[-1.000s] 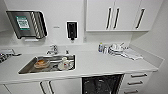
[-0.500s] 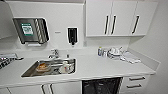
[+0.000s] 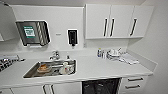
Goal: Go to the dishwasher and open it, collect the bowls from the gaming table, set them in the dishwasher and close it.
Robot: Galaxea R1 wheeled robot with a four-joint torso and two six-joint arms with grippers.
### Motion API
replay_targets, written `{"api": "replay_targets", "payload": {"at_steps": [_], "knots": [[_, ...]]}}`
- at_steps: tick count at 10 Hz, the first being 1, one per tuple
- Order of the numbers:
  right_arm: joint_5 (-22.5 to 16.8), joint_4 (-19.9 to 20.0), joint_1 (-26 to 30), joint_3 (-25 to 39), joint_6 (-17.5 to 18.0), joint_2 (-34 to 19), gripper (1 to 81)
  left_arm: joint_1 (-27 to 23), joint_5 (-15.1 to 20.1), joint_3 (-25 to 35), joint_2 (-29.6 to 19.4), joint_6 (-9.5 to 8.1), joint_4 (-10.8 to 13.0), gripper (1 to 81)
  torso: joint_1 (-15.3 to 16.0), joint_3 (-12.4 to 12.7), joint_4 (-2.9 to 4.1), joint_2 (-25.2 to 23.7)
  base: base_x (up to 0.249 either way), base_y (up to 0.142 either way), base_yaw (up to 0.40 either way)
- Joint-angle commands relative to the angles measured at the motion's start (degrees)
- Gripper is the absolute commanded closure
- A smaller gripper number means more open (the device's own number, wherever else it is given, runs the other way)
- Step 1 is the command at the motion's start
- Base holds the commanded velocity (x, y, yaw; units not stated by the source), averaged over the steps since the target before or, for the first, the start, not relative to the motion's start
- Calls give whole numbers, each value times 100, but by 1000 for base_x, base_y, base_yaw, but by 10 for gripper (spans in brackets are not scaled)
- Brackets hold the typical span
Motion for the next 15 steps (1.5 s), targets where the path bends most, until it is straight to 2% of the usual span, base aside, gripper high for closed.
{"api": "replay_targets", "payload": {"at_steps": [1,5,15], "knots": [[-248,-19,274,31,-5,25,10,-250,288,12,-21,15,-44,10,-350,0,0,540,0,0,0],[-248,-27,265,31,-5,43,10,-242,288,4,23,24,-27,10,-876,2,0,1357,0,0,0],[-240,-54,274,31,-14,43,10,-241,288,4,23,24,-27,10,-2127,1393,0,3274,0,0,0]]}}
